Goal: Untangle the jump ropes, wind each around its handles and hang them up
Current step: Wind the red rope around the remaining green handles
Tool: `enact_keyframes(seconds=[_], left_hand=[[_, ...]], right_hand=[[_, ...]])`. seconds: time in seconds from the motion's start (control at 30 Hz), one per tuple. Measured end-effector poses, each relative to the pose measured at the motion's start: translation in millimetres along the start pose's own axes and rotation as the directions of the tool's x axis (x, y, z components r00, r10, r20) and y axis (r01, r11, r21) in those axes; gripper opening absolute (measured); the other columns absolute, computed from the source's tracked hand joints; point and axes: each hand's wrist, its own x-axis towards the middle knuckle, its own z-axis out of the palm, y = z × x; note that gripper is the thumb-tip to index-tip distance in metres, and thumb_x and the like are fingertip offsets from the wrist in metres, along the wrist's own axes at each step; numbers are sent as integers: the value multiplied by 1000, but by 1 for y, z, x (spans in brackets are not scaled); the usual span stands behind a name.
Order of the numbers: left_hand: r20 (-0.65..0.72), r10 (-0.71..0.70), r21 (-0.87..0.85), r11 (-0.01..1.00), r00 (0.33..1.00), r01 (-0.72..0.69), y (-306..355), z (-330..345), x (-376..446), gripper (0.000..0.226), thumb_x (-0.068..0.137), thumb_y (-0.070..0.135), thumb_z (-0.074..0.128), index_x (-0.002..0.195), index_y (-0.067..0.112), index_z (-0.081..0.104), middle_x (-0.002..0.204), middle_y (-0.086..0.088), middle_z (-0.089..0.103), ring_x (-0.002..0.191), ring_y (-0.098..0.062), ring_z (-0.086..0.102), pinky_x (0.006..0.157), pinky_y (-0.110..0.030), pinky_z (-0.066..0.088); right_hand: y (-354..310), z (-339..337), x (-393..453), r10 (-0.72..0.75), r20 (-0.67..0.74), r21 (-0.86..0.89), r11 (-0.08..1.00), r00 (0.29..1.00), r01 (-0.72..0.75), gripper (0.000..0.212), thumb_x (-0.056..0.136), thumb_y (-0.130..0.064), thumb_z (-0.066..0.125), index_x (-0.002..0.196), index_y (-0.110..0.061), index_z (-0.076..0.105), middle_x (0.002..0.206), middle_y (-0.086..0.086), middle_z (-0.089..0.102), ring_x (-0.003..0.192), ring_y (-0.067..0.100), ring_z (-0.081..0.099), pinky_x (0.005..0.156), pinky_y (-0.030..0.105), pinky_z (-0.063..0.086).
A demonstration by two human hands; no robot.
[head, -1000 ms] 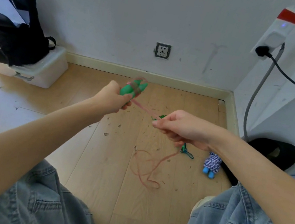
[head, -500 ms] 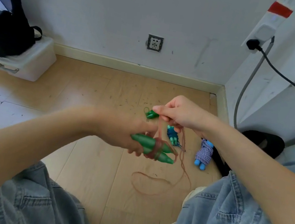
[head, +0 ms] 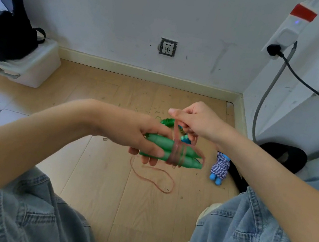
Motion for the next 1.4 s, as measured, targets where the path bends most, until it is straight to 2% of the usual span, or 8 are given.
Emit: enact_keyframes(seconds=[0.17,0.3,0.57,0.7,0.77,0.87,1.13,1.4], left_hand=[[-85,157,-196,966,984,-171,0,-5,-14,23,90,24,52,108,36,56,85,9,63,74,-3,56,61,-15,46],[-255,110,-349,916,961,-197,-7,-9,-13,30,82,27,55,110,19,56,85,6,65,74,-5,57,60,-14,46],[-586,-82,-514,807,806,-292,-13,-5,8,34,92,12,50,125,19,43,86,-2,64,69,-5,56,56,-16,45],[-480,83,-562,735,873,-378,-7,-8,-2,42,85,20,53,126,23,45,86,0,65,72,-7,56,60,-16,47],[-388,126,-507,798,913,-325,-3,-4,-3,48,85,22,53,130,31,40,84,2,66,70,-6,56,58,-16,47],[-366,71,-305,933,928,-191,-1,1,-1,52,91,19,52,137,30,28,82,5,66,67,-3,55,56,-15,44],[-116,67,-10,998,991,-69,-1,2,3,15,93,15,50,103,26,50,84,5,63,67,-3,55,55,-17,43],[8,-161,99,982,987,160,-8,10,22,24,94,19,50,116,10,49,84,3,62,69,-10,54,55,-17,43]], right_hand=[[-3,1,0,-38,89,13,999,995,37,41,88,-38,55,61,-9,64,38,-7,52,35,7,44,40,14,38],[-2,-6,-1,-10,149,44,999,989,3,29,93,-18,50,66,-9,58,41,-7,48,33,5,39,35,19,34],[0,6,-5,101,366,207,960,925,-187,52,90,-53,44,48,-21,41,43,-8,34,39,9,27,45,21,34],[2,0,-2,69,79,323,942,994,-91,40,96,-30,42,60,-14,46,47,-6,34,43,12,28,44,20,33],[1,-10,2,21,-97,381,924,995,18,31,97,-23,42,72,-6,51,51,-2,40,45,13,32,44,20,32],[0,-26,7,-13,-212,371,924,977,93,46,94,-30,49,51,-14,44,41,-10,37,38,6,31,44,18,31],[3,-18,12,-143,-204,140,975,968,173,48,90,-37,55,47,-20,40,49,-1,34,49,17,29,53,24,32],[-12,-9,7,-265,-115,100,956,957,277,48,88,-41,55,52,-10,47,48,-4,35,50,19,29,53,20,33]])
